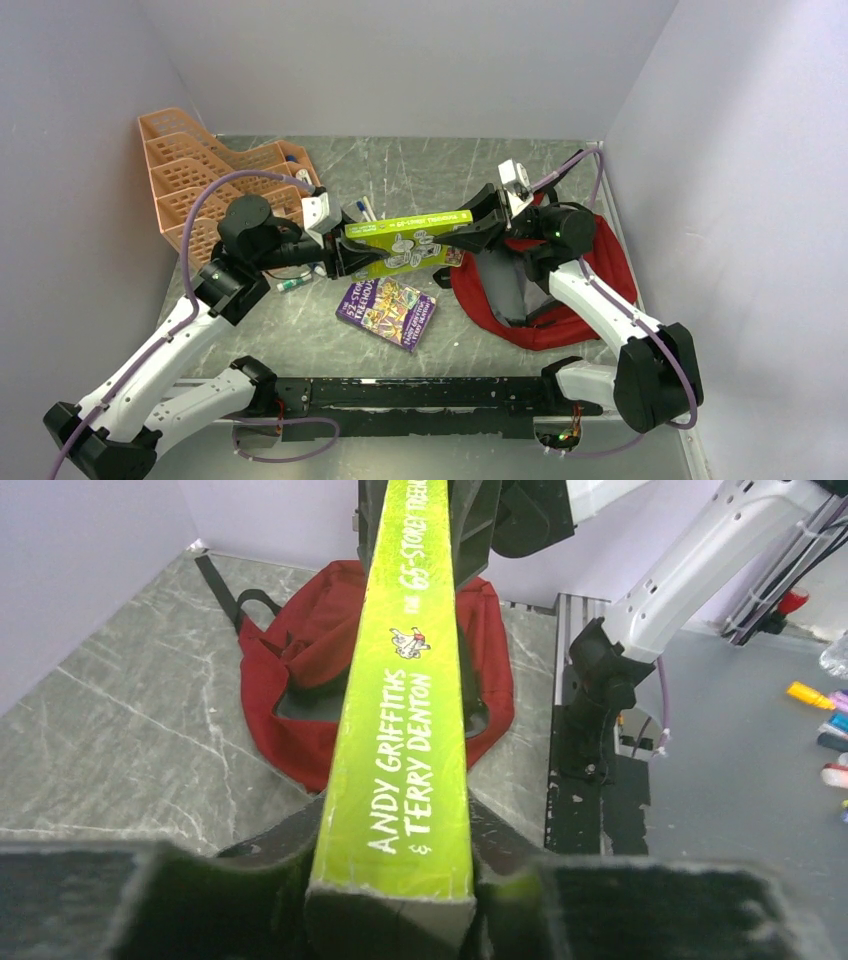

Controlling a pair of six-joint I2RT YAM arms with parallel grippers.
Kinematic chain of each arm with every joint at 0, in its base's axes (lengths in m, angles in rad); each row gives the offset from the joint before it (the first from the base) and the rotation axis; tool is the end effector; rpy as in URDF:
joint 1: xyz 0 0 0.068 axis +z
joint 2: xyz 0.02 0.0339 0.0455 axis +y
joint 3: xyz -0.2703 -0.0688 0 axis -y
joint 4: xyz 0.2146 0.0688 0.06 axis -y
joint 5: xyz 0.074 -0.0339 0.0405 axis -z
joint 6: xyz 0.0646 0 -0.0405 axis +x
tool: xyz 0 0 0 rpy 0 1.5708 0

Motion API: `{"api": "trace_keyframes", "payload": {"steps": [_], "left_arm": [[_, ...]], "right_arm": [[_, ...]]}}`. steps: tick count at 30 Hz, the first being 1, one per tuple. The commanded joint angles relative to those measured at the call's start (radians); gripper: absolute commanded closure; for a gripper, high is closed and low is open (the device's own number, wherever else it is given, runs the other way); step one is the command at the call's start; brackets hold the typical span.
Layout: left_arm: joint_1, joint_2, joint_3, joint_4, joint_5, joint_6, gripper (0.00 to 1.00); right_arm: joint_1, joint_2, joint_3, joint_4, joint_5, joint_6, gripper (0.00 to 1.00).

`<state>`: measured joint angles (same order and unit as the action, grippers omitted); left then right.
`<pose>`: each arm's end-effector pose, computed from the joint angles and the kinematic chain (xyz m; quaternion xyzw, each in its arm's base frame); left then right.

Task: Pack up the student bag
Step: Adjust the book.

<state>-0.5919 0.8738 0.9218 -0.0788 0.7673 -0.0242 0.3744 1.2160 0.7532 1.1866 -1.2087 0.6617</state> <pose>0.1230 -0.1368 0.3873 0.4366 0.5661 -0.4518 0.5337 0.1803 0.1358 0.3890 -0.4643 0.4088 0.5744 0.5361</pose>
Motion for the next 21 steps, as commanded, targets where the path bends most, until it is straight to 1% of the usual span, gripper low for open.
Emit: {"api": "trace_keyframes", "payload": {"steps": [1,2,3,6,7,8,9,10,11,12,13,15,16,19,21], "left_arm": [[-0.005,-0.019,-0.020,0.030,0.070,-0.027,0.79],[-0.005,-0.021,-0.019,0.026,0.066,-0.026,0.87],[-0.005,-0.023,-0.018,0.022,0.062,-0.024,0.94],[-0.004,-0.027,-0.022,0.023,0.051,-0.025,0.95],[-0.006,-0.029,-0.025,0.030,0.043,-0.032,0.95],[-0.005,-0.029,-0.028,0.036,0.032,-0.039,0.95],[-0.006,-0.029,-0.030,0.039,0.016,-0.047,0.95],[-0.005,-0.027,-0.030,0.042,0.001,-0.052,0.95],[-0.005,-0.025,-0.031,0.040,-0.017,-0.058,0.95],[-0.005,-0.020,-0.028,0.031,-0.054,-0.065,0.95],[-0.005,-0.014,-0.024,0.019,-0.077,-0.065,0.95],[-0.005,-0.001,-0.019,0.001,-0.129,-0.069,0.95],[-0.005,0.005,-0.017,-0.004,-0.168,-0.083,0.95],[-0.003,0.012,-0.019,-0.011,-0.299,-0.129,0.95],[-0.002,0.020,-0.019,-0.020,-0.405,-0.166,0.95]], "right_arm": [[0.003,-0.017,0.031,0.086,0.129,0.010,1.00],[0.004,-0.015,0.031,0.085,0.131,0.009,1.00],[0.003,-0.014,0.030,0.082,0.134,0.005,1.00],[0.002,-0.009,0.025,0.075,0.143,-0.006,1.00],[0.001,-0.007,0.027,0.067,0.141,-0.015,0.99],[0.001,-0.006,0.029,0.053,0.137,-0.029,0.85],[0.000,-0.005,0.032,0.034,0.130,-0.053,0.67],[-0.001,-0.006,0.035,0.004,0.132,-0.082,0.59],[-0.004,-0.010,0.039,-0.048,0.142,-0.128,0.53],[-0.005,-0.019,0.047,-0.123,0.168,-0.183,0.51],[-0.006,-0.029,0.061,-0.237,0.211,-0.254,0.49],[-0.006,-0.050,0.093,-0.459,0.337,-0.403,0.48],[-0.006,-0.054,0.104,-0.540,0.401,-0.455,0.47],[-0.006,-0.061,0.137,-0.728,0.622,-0.528,0.46],[-0.007,-0.070,0.151,-0.794,0.734,-0.517,0.46]]}}
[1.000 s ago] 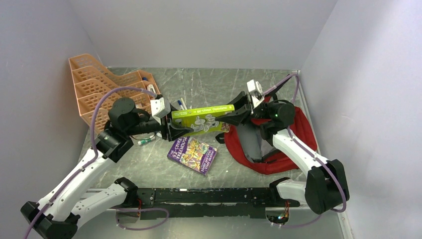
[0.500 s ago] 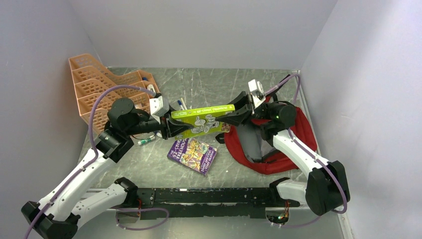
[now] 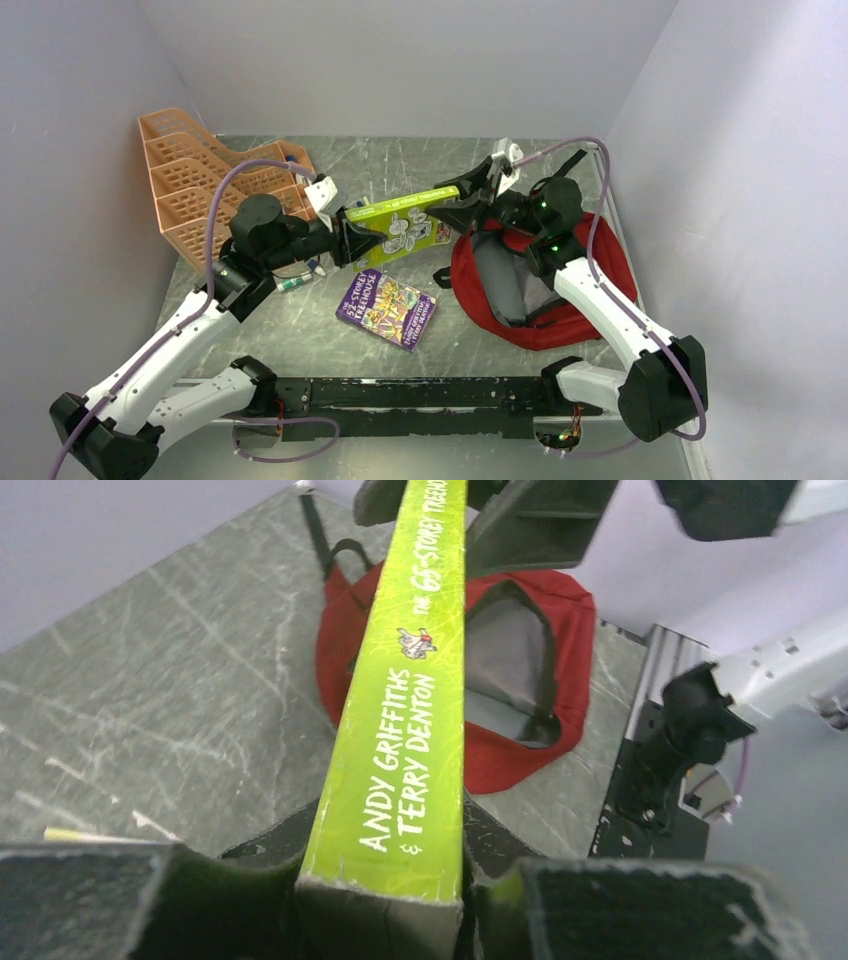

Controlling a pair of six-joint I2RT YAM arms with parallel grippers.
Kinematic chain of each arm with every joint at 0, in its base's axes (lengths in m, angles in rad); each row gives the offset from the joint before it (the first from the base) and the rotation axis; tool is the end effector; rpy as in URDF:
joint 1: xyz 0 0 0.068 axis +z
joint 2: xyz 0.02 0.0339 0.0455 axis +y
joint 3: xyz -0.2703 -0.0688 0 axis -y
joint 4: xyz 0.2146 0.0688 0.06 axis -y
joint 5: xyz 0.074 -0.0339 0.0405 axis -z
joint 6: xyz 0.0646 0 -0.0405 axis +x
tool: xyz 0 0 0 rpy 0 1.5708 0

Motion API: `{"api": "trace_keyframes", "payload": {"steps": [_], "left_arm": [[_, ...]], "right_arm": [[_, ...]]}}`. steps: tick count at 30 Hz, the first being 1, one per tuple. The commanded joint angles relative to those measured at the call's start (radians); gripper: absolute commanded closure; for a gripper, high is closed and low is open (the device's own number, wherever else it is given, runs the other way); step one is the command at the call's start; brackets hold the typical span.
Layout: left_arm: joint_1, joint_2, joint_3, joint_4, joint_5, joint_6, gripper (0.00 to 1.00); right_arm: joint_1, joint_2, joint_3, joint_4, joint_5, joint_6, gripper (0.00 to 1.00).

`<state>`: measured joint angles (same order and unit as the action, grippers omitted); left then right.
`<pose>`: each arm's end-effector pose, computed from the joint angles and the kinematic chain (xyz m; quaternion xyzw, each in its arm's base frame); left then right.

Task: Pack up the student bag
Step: Adjust the book.

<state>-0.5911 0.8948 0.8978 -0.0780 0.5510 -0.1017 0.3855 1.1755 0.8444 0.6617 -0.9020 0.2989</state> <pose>0.1422 -0.1362 0.3753 0.3504 0.6396 -0.4098 0.5479 0.2091 0.1396 0.3870 -0.3770 0.5072 0.4844 0.6050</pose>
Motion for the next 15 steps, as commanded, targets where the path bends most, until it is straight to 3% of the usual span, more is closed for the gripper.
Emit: {"api": "trace_keyframes", "payload": {"steps": [1,7,15], "left_arm": [[-0.002,0.006,0.007,-0.028,-0.231,-0.101,0.95],[0.001,0.074,0.026,-0.102,-0.403,-0.165,0.95],[0.002,0.130,0.037,-0.158,-0.446,-0.216,0.95]], "right_arm": [[-0.019,-0.037,0.059,-0.286,0.479,-0.130,0.46],[-0.019,-0.077,0.047,-0.493,0.781,0.015,0.48],[-0.018,-0.131,0.026,-0.865,1.092,-0.015,0.44]]}}
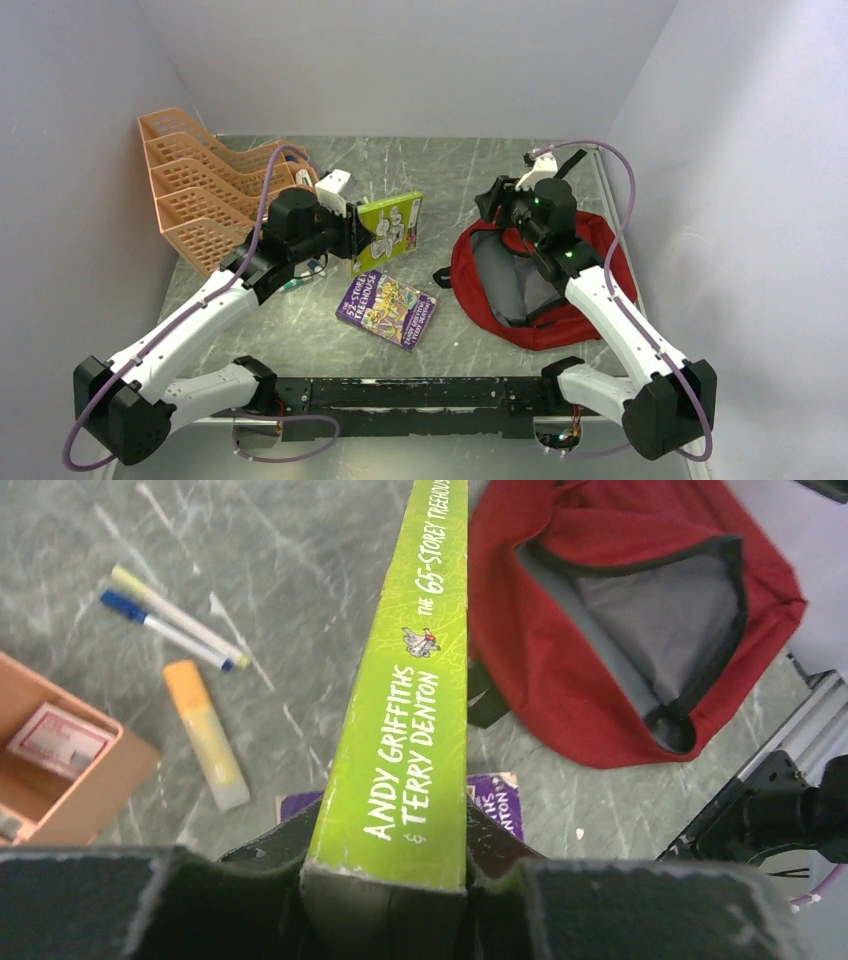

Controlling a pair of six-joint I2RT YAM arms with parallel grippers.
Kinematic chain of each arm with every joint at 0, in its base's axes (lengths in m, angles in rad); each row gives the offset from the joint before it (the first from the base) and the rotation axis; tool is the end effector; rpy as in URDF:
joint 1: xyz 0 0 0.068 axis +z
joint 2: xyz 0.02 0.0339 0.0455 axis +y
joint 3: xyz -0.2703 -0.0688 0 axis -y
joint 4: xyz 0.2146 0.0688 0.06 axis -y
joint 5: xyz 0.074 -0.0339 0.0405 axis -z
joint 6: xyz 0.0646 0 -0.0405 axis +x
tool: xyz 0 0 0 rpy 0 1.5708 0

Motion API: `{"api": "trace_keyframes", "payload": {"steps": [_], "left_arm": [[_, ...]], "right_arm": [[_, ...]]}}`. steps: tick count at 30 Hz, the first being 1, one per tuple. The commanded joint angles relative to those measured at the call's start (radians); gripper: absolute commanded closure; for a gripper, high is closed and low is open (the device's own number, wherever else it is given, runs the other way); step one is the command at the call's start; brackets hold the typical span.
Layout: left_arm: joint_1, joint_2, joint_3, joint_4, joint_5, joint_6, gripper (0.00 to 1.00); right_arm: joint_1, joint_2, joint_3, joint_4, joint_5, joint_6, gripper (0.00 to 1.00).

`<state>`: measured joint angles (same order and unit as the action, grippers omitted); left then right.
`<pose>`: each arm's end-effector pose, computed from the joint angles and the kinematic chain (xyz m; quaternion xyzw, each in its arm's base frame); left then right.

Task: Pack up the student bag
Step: Adjust the book, then place the book in the student bag.

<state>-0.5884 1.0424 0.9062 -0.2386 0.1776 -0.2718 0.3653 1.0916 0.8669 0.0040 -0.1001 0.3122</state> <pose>0.1871 -0.1385 0.3269 0.1791 0.8050 -0.3004 0.4791 0.2339 0.0964 0.3338 -0.0520 0.7786 0.2442 0.5757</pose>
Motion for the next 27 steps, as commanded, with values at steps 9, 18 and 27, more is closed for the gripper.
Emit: {"api": "trace_keyframes", "payload": {"steps": [9,18,27], "left_arm": [[-0.001,-0.001,0.033,-0.010,-0.083,-0.041,0.95],[-0.001,0.020,0.050,-0.012,-0.057,-0.039,0.95],[0.001,0.014,0.045,-0.005,-0.036,-0.050,0.95]], "right_arm": [[0.002,0.134,0.138,-0.620,0.470,-0.120,0.38],[0.027,0.234,0.158,-0.758,0.452,-0.137,0.31],[0.148,0.385,0.131,-0.771,0.657,-0.111,0.29]]}}
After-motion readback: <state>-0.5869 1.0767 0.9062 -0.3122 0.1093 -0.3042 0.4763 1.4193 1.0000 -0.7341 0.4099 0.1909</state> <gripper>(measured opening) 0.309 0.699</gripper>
